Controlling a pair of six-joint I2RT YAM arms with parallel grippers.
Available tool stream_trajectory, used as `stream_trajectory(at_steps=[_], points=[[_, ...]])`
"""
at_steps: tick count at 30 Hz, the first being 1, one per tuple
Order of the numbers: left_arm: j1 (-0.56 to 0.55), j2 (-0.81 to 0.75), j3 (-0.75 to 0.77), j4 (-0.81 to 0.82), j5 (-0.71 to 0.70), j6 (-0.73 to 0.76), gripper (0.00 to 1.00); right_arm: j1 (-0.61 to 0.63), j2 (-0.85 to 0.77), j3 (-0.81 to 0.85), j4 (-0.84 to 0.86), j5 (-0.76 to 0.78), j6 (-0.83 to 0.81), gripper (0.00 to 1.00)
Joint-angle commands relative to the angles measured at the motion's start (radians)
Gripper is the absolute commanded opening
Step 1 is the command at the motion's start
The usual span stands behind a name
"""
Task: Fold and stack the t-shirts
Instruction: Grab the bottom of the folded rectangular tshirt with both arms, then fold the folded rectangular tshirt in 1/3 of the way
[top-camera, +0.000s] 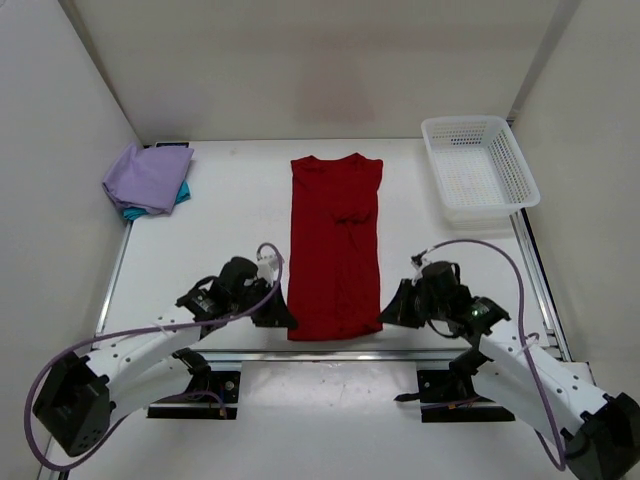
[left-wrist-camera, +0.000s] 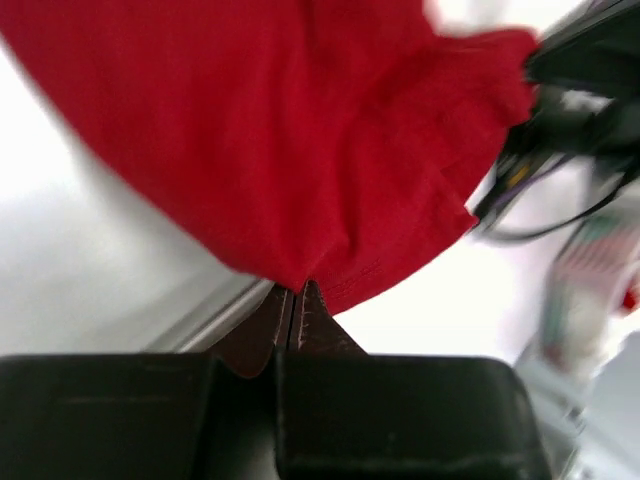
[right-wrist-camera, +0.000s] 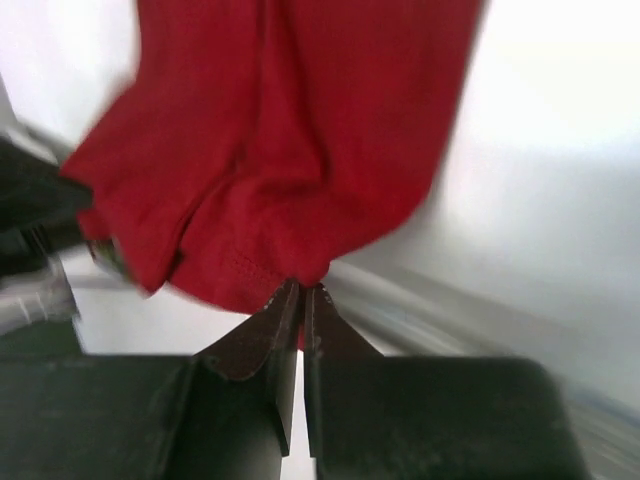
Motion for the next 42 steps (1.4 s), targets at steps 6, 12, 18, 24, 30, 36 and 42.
stream_trajectory(at_steps=[6,12,18,24,30,36,42], points=[[0.221,0.361,0.373,0.241,0.021,-0.019,0.00,-0.308,0.465,0.377,0.173,-0.068,-0.352,0.00],[0.345,0.688,0.625,0.304,-0.001,-0.044,0.00,-0.405,0.824,0.657,0.279,-0.102,-0.403,0.00],[0.391,0.899,0.768,0.283,-0.053,-0.044,0.00,-0.433,1.076,0.850,0.300,-0.139,-0.415,0.00],[0.416,1.021,0.777,0.318,-0.045,-0.062,0.13,-0.450,1.208,0.950,0.266,-0.142,-0.418,0.01],[0.423,0.859,0.650,0.506,-0.019,-0.154,0.51,-0.456,1.098,0.912,0.286,-0.076,-0.397,0.32],[0.299,0.638,0.443,0.563,-0.133,-0.146,0.47,-0.321,0.909,0.696,0.409,0.044,-0.374,0.16],[0.268,0.781,0.316,0.678,-0.058,-0.180,0.39,-0.160,1.070,0.752,0.431,0.005,-0.426,0.00]])
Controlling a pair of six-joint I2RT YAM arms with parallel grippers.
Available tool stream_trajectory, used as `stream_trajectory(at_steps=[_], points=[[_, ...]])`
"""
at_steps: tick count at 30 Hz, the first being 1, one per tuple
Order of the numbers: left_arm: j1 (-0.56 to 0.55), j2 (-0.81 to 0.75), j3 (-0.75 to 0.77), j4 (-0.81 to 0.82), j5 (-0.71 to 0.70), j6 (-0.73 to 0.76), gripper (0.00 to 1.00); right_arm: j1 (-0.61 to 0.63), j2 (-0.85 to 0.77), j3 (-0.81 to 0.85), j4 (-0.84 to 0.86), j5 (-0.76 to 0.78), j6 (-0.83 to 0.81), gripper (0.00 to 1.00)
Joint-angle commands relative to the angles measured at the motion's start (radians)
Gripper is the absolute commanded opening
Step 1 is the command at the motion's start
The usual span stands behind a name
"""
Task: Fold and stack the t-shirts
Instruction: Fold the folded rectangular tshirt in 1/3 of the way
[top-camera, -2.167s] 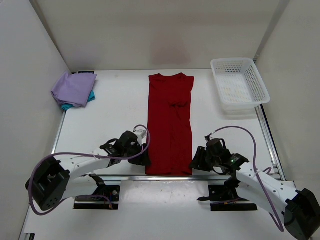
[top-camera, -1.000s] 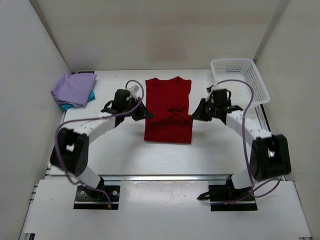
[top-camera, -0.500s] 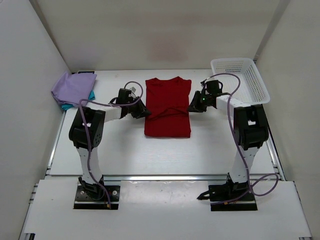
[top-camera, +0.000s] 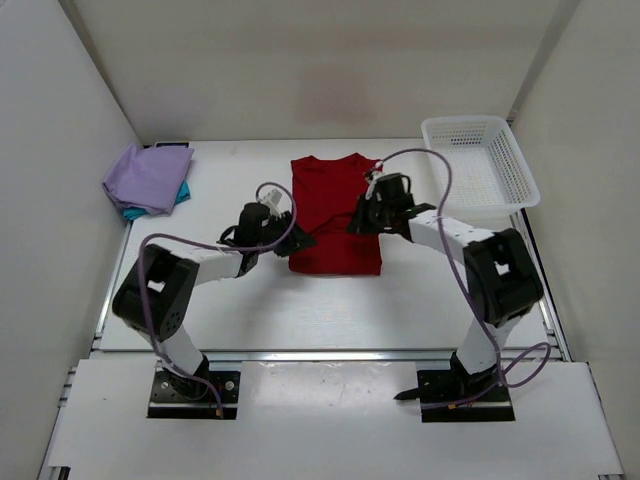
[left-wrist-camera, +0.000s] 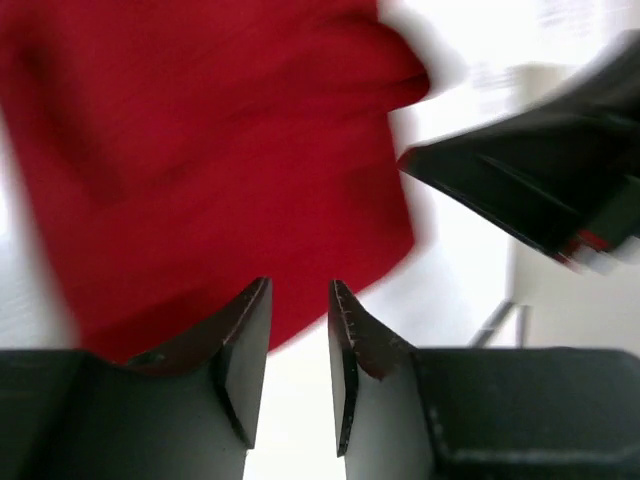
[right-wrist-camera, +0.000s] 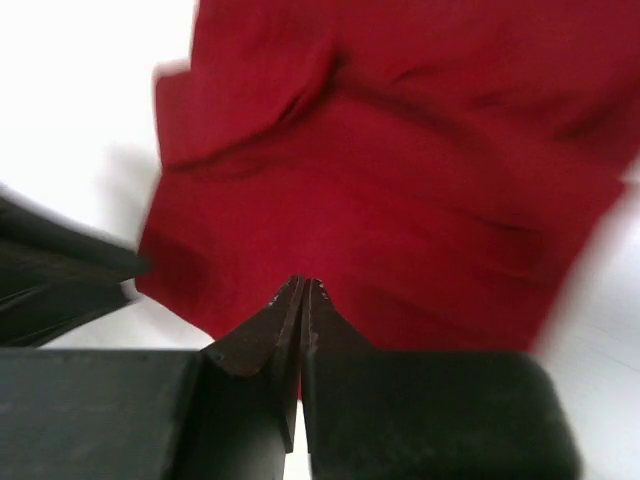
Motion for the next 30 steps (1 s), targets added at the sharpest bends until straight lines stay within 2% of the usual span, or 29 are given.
stream_trajectory(at_steps=[1,3,10,17,19,24,26,29,30], points=[[0.020,0.104,-0.060,0.037,0.033,-0.013,0.39,0.067,0.115,0.049,0.043,0.011,-0.036,0.00],[0.018,0.107,-0.096,0.049,0.019,-0.010,0.38,0.105,0.182,0.087,0.035,0.038,-0.047,0.00],[0.024,0.064,-0.196,0.057,-0.001,0.019,0.39,0.110,0.284,0.149,0.062,0.082,-0.039,0.00],[0.003,0.047,-0.215,0.039,-0.024,0.051,0.39,0.102,0.347,0.173,0.128,0.142,-0.015,0.00],[0.000,0.039,-0.216,0.037,-0.035,0.054,0.38,0.108,0.380,0.224,0.104,0.169,-0.027,0.01],[-0.005,-0.005,-0.215,0.003,-0.035,0.066,0.37,0.033,0.463,0.568,-0.058,0.144,-0.016,0.00],[-0.002,-0.028,-0.216,-0.012,-0.048,0.071,0.38,0.017,0.450,0.636,-0.101,0.151,-0.022,0.00],[0.004,-0.056,-0.215,-0.015,-0.036,0.071,0.38,-0.010,0.393,0.661,-0.125,0.128,-0.030,0.00],[0.001,-0.074,-0.219,-0.021,-0.036,0.069,0.38,-0.016,0.352,0.606,-0.120,0.124,-0.033,0.00]])
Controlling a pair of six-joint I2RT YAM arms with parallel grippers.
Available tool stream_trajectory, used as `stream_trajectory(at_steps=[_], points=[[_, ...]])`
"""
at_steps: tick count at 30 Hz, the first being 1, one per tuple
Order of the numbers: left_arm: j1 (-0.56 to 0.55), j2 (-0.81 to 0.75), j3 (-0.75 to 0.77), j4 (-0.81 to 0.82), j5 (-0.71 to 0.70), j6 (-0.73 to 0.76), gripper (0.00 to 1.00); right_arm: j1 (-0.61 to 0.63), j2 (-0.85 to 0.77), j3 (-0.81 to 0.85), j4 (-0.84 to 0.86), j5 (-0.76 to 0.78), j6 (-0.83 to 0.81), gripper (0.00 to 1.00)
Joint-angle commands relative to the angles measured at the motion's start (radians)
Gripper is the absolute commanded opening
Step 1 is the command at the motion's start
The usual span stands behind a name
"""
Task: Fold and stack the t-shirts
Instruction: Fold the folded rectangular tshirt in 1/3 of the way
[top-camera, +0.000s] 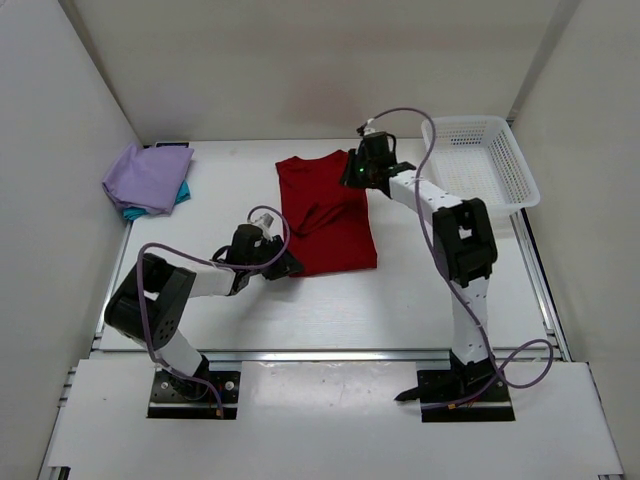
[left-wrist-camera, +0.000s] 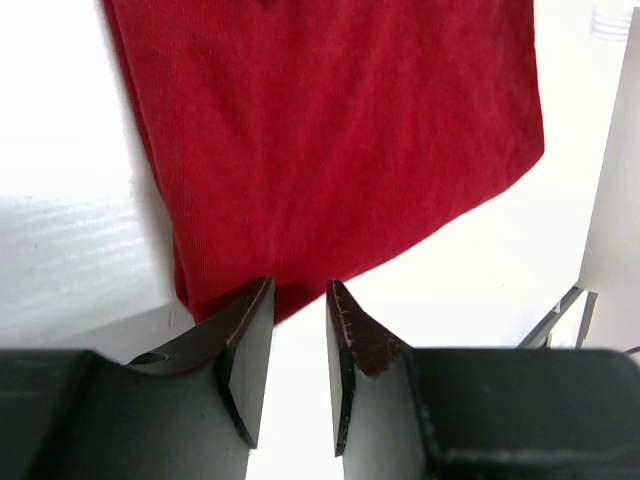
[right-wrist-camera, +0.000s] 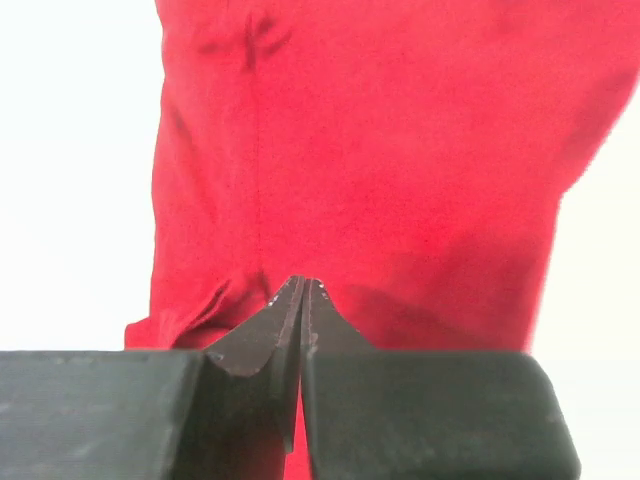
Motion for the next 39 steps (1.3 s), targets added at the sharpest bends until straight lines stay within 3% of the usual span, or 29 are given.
stream_trajectory(at_steps=[1,4,11,18,23,35,39], points=[[0.001,-0.073,-0.011,-0.041,-0.019,0.021,0.39,-0.023,-0.136,-0.090,0.000,-0.004,-0.010,0.00],[0.006,-0.096,-0.007,-0.053,-0.020,0.024,0.40,-0.009,-0.257,-0.339,0.111,-0.044,0.005,0.00],[0.028,0.015,0.139,-0.076,-0.004,0.010,0.38,0.034,-0.406,-0.652,0.255,-0.090,0.045,0.00],[0.082,0.219,0.350,-0.131,-0.034,0.002,0.28,0.060,-0.422,-0.786,0.309,-0.105,0.063,0.00],[0.101,0.303,0.455,-0.151,-0.042,0.001,0.26,0.064,-0.426,-0.873,0.334,-0.101,0.066,0.00],[0.206,0.320,0.573,0.004,-0.095,-0.130,0.39,0.072,-0.491,-1.016,0.375,-0.105,0.079,0.00],[0.231,0.181,0.448,0.074,-0.080,-0.136,0.44,0.077,-0.521,-1.010,0.358,-0.121,0.077,0.00]])
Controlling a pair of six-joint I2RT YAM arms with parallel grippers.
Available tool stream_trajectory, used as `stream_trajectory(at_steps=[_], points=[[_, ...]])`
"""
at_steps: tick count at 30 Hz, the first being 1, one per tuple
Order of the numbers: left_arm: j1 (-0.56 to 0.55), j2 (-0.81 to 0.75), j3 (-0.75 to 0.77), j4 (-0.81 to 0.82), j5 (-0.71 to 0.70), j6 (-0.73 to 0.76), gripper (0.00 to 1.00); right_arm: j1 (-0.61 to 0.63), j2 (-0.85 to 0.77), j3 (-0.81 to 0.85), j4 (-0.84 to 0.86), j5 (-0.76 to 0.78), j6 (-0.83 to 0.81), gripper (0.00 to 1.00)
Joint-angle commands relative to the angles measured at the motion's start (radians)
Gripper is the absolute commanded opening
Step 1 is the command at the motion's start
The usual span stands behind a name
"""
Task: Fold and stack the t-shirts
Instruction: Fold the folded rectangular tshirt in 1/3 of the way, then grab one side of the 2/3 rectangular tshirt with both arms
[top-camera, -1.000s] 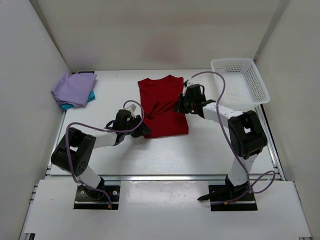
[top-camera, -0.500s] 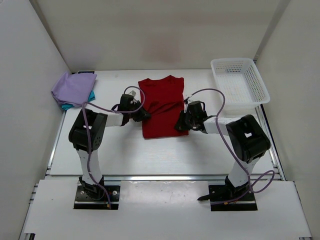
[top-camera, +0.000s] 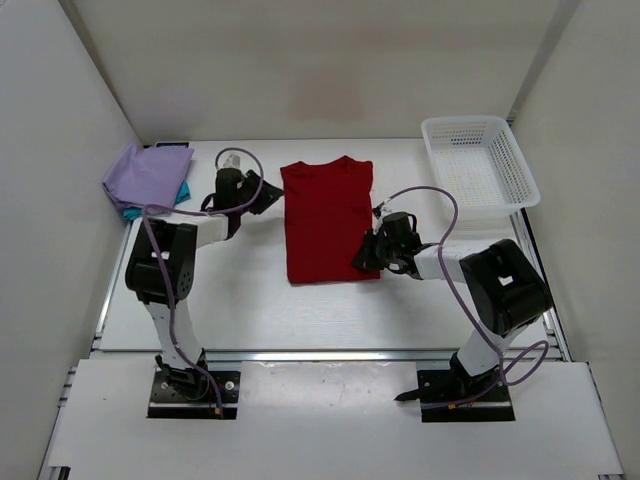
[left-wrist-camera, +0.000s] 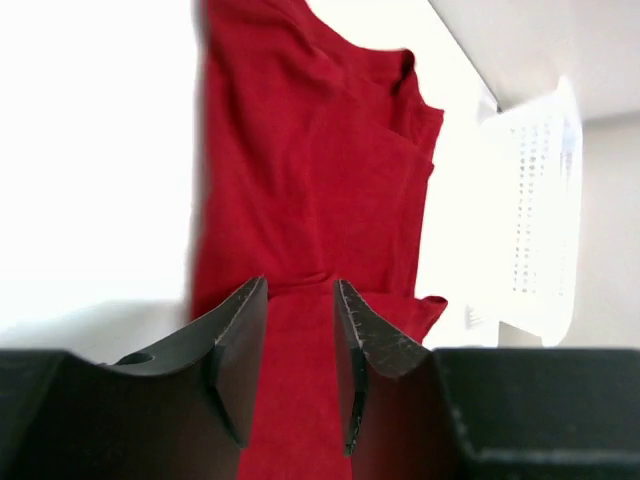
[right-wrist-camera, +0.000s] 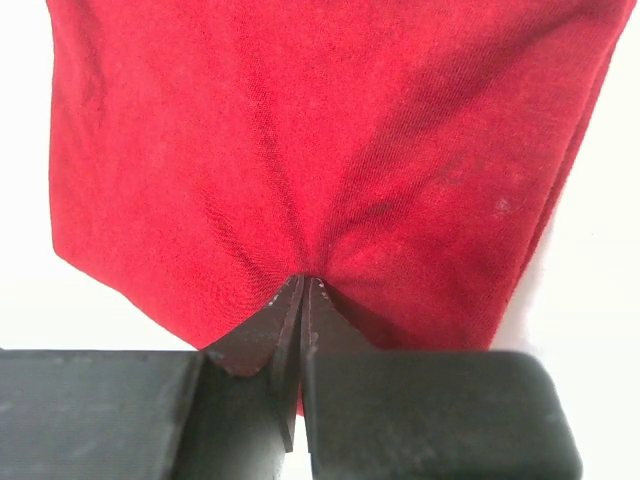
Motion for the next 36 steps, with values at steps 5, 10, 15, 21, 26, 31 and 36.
stream_trajectory(at_steps=[5,10,15,21,26,31,36], points=[[-0.116,-0.308,-0.235,-0.094,-0.042,0.114,0.45,0.015,-0.146,-0.030,-0.063,0.031,-0.005,0.10],[-0.230,-0.468,-0.497,-0.182,-0.136,0.189,0.46,-0.021,-0.319,-0.180,-0.039,0.062,0.038,0.27],[-0.240,-0.485,-0.593,-0.215,-0.131,0.234,0.49,-0.086,-0.364,-0.294,-0.037,0.059,0.044,0.27],[-0.246,-0.418,-0.591,-0.189,-0.105,0.230,0.54,-0.101,-0.302,-0.288,-0.062,0.033,0.033,0.25],[-0.250,-0.402,-0.610,-0.159,-0.087,0.209,0.55,-0.094,-0.379,-0.317,-0.002,0.005,0.044,0.47],[-0.261,-0.375,-0.597,-0.139,-0.045,0.200,0.45,-0.141,-0.276,-0.288,0.047,-0.039,0.067,0.49],[-0.258,-0.373,-0.594,-0.146,-0.044,0.203,0.31,-0.138,-0.172,-0.288,0.125,-0.076,0.099,0.28]])
